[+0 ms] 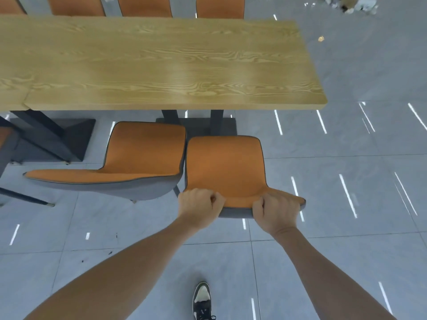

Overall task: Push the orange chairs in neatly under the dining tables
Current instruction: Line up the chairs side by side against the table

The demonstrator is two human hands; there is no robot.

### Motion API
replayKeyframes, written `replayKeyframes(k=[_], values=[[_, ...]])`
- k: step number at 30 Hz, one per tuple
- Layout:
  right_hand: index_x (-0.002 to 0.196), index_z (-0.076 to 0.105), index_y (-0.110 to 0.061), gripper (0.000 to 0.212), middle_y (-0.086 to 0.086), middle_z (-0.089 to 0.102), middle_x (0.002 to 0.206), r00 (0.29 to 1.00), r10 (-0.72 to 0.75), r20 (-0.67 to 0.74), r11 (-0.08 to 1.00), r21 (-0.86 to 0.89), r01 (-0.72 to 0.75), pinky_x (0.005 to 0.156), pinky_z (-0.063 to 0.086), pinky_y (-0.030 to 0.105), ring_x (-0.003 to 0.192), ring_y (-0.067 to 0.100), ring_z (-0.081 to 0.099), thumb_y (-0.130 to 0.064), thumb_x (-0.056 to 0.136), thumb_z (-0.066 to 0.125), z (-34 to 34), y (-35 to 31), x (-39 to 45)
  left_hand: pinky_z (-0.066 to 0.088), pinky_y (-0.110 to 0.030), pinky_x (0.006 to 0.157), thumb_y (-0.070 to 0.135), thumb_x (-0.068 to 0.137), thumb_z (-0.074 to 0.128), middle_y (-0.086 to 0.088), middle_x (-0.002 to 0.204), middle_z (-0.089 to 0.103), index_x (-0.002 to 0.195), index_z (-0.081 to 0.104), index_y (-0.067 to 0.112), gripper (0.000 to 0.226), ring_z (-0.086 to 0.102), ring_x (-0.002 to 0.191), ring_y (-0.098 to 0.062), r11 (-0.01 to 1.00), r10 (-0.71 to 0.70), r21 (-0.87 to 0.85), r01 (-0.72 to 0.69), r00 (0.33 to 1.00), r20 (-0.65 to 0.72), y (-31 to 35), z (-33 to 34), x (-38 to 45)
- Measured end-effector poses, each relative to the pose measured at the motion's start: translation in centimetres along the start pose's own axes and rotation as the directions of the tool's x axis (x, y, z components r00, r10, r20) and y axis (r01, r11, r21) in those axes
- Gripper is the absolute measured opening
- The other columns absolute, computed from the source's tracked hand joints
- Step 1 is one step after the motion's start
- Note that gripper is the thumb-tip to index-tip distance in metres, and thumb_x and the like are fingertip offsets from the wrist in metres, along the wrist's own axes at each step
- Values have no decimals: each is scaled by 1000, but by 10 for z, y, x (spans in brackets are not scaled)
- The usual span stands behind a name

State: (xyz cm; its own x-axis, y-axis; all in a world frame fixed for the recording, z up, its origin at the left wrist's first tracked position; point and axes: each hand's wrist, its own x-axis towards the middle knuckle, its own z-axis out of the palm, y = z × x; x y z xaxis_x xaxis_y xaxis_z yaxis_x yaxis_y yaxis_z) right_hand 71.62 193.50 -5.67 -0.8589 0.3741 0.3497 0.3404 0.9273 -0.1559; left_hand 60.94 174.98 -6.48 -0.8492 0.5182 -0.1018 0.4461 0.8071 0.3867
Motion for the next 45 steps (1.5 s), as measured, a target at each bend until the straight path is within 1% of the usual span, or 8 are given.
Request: replayKeyframes(k=[4,27,30,35,39,41,43,45], values=[[42,33,-17,36,-6,21,45,998,19,59,999,29,-21,56,3,19,41,16,20,-21,77,41,5,-9,20,18,-28,47,37,82,33,0,45,27,50,31,13,40,22,43,-16,999,17,41,-17,1000,-4,-7,-15,21],[44,31,-19,36,-4,26,42,998,-63,-21,989,130,65,47,11,19,38,18,25,-22,79,43,40,26,95,16,-23,47,36,82,30,3,44,32,47,35,15,41,26,42,-15,1000,17,5,-16,973,-229,0,-2,99],[46,36,-19,37,-4,34,43,989,-129,66,983,136,119,46,14,21,40,17,30,-23,82,44,41,33,56,34,-28,41,36,86,32,4,54,54,50,53,17,46,45,50,-16,1000,15,20,-12,988,-151,-2,22,62],[49,42,-19,40,-5,40,47,974,-145,174,985,119,125,46,16,25,48,18,37,-28,88,44,39,38,68,51,-34,58,40,89,20,8,74,69,72,74,24,59,58,71,-12,987,-95,127,98,995,-30,-2,18,78],[67,55,-21,44,-7,53,65,840,-249,482,963,217,161,54,36,31,70,19,50,-40,98,30,26,44,72,45,-37,77,20,92,33,3,88,62,88,66,22,33,54,88,-24,951,-197,276,143,964,180,19,-2,68],[82,61,-25,42,-9,61,81,753,-361,551,917,358,178,76,44,34,85,18,53,-43,99,28,11,64,74,40,-39,80,8,91,39,-1,83,57,88,56,14,19,53,87,-29,916,-332,316,246,908,254,40,-8,59],[88,60,-28,37,-10,60,88,667,-440,601,884,419,206,93,40,36,89,17,51,-45,100,29,-3,104,82,41,-41,84,20,97,34,-1,76,59,82,56,12,28,56,85,-28,898,-403,305,316,871,282,71,-15,56],[87,57,-23,30,-5,57,86,579,-488,653,872,390,295,86,45,40,85,20,51,-39,100,36,-19,157,101,46,-41,84,40,99,27,-4,80,65,85,61,12,46,60,83,-25,907,-418,184,379,866,276,112,-15,59]])
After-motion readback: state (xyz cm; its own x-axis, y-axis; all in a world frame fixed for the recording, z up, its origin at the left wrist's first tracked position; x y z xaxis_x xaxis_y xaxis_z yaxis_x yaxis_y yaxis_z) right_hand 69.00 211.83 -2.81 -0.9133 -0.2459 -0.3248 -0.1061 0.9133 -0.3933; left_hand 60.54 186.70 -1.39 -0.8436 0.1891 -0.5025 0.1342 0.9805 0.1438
